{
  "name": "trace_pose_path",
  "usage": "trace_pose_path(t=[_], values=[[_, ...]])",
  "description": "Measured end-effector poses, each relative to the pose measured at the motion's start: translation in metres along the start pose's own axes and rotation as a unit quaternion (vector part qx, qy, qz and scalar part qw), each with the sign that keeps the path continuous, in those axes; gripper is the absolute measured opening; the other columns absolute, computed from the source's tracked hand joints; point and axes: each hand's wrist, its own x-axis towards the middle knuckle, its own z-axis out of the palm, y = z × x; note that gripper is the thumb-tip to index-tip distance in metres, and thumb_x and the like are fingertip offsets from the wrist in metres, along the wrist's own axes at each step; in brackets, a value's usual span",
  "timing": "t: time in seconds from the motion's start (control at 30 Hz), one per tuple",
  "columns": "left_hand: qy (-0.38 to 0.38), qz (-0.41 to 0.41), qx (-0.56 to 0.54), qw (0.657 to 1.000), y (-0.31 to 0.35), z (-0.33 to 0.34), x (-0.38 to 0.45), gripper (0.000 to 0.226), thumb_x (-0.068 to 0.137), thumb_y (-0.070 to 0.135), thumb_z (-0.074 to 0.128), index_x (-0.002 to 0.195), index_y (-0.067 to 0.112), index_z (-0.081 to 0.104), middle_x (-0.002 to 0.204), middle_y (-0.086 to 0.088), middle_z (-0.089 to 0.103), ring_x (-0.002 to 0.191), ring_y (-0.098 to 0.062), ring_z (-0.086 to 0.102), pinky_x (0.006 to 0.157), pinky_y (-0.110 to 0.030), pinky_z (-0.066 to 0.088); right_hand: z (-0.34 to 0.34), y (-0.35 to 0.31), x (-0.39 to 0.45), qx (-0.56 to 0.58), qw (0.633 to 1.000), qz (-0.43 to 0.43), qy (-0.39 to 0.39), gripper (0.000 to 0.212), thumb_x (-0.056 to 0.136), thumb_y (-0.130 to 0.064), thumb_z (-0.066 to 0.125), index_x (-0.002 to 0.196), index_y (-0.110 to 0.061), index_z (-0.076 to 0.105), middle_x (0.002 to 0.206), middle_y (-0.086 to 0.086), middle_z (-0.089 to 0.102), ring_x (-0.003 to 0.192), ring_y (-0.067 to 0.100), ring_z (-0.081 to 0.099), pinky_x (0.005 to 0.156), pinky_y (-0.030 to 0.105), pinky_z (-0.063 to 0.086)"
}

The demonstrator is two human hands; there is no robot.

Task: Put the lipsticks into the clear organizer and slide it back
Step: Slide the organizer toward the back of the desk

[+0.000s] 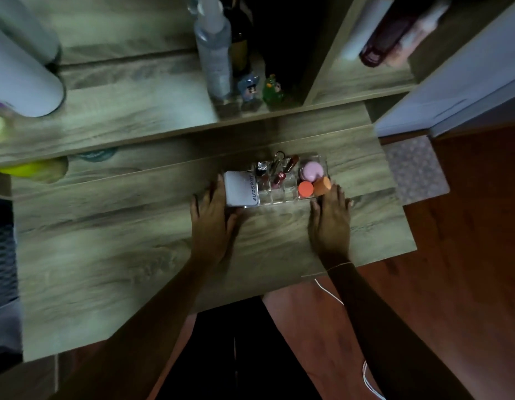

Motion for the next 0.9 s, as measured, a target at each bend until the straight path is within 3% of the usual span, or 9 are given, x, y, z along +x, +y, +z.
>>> trace_pose_path(t=[0.17, 0.4, 0.9], values=[[0.003, 0.022, 0.012, 1.000, 0.029, 0.020, 0.012, 0.072, 0.093, 0.043, 0.047, 0.149, 0.016, 0.011, 0.150, -0.014, 0.036, 0.136, -0.030, 0.032, 0.114, -0.057, 0.016, -0.010, 0.029, 0.010, 0.018, 0.999, 0.025, 0.011, 0.051, 0.101, -0.025, 0.039, 0.145, 0.001, 0.031, 0.154, 0.020, 0.033, 0.145, 0.036, 0.026, 0.118, 0.055, 0.019], [0.018, 0.034, 0.006, 0.999, 0.062, 0.043, 0.028, 0.072, 0.093, 0.042, 0.048, 0.149, 0.017, 0.010, 0.152, -0.011, 0.034, 0.139, -0.029, 0.030, 0.114, -0.053, 0.007, -0.027, 0.065, 0.035, 0.011, 1.000, 0.016, -0.001, 0.052, 0.102, -0.032, 0.027, 0.148, -0.007, 0.028, 0.156, 0.016, 0.031, 0.146, 0.033, 0.023, 0.119, 0.053, 0.014], [0.019, 0.001, 0.009, 1.000, 0.081, 0.058, 0.052, 0.067, 0.092, 0.049, 0.036, 0.148, 0.018, 0.016, 0.153, -0.008, 0.032, 0.143, -0.025, 0.023, 0.117, -0.051, 0.003, -0.039, 0.080, 0.081, 0.051, 0.999, -0.005, -0.009, 0.052, 0.103, -0.027, 0.030, 0.150, -0.007, 0.022, 0.156, 0.019, 0.031, 0.147, 0.031, 0.022, 0.122, 0.051, 0.011]])
